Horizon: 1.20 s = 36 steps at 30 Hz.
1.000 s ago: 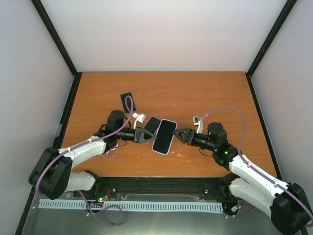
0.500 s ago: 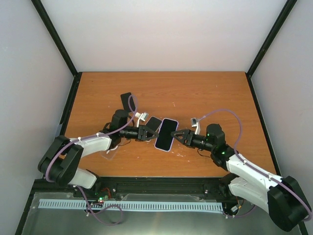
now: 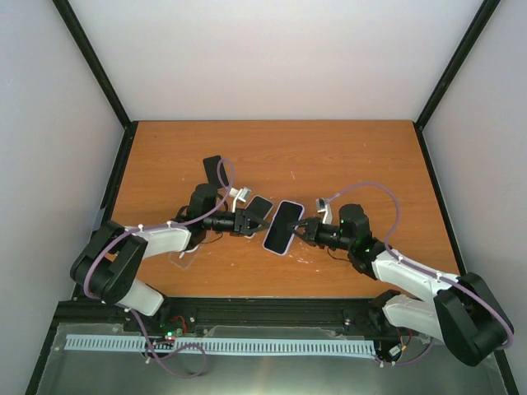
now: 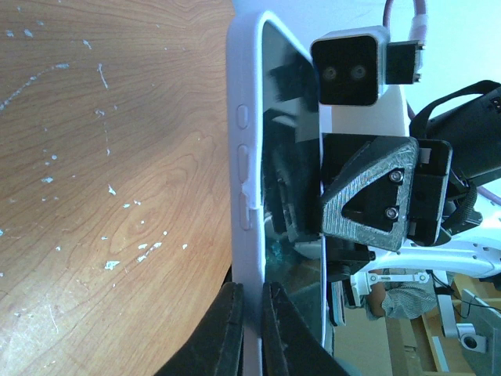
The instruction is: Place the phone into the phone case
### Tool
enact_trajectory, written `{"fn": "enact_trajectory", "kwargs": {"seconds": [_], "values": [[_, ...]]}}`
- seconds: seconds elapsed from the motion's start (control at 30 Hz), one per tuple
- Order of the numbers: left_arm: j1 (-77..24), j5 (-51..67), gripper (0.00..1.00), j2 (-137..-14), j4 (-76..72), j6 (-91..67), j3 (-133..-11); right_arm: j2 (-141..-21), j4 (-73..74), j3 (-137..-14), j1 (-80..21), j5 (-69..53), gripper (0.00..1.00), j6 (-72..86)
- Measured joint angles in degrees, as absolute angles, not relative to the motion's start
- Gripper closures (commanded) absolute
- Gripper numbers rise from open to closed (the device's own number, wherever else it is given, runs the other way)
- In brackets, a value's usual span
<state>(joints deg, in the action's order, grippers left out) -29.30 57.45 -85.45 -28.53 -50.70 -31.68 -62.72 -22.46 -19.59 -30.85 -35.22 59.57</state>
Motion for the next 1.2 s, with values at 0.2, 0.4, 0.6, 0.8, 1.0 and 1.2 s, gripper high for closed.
{"fn": "enact_trajectory", "kwargs": {"seconds": [0.2,0.4,0.6,0.8,1.0,1.2], "values": [[-29.3,56.4,0.29,-85.3,-27.4,-49.5,-33.3,-64.7,-17.6,-20.6,-30.7,-33.8,0.97,56.4],[-28.3,48.3,0.12,-84.2,-17.8,-44.9,-35.4,-65.1,-7.8,-24.2,-27.3,-33.4,0.95,49.8],[-26.5,36.1,0.1,-84.1,-6.6,-40.3,-37.6,-71.2,1.2,-30.7,-22.8,-33.6,0.93,42.1],[-26.1,27.3,0.09,-87.5,-1.4,-38.0,-40.5,-80.8,5.3,-34.6,-19.0,-34.8,0.89,36.8],[-26.0,22.6,0.09,-91.8,1.0,-36.5,-42.5,-86.6,6.9,-37.8,-16.8,-36.8,0.82,34.0],[-26.1,23.3,0.1,-93.3,0.6,-35.8,-43.6,-89.3,8.4,-38.9,-15.7,-34.2,0.65,31.7]]}}
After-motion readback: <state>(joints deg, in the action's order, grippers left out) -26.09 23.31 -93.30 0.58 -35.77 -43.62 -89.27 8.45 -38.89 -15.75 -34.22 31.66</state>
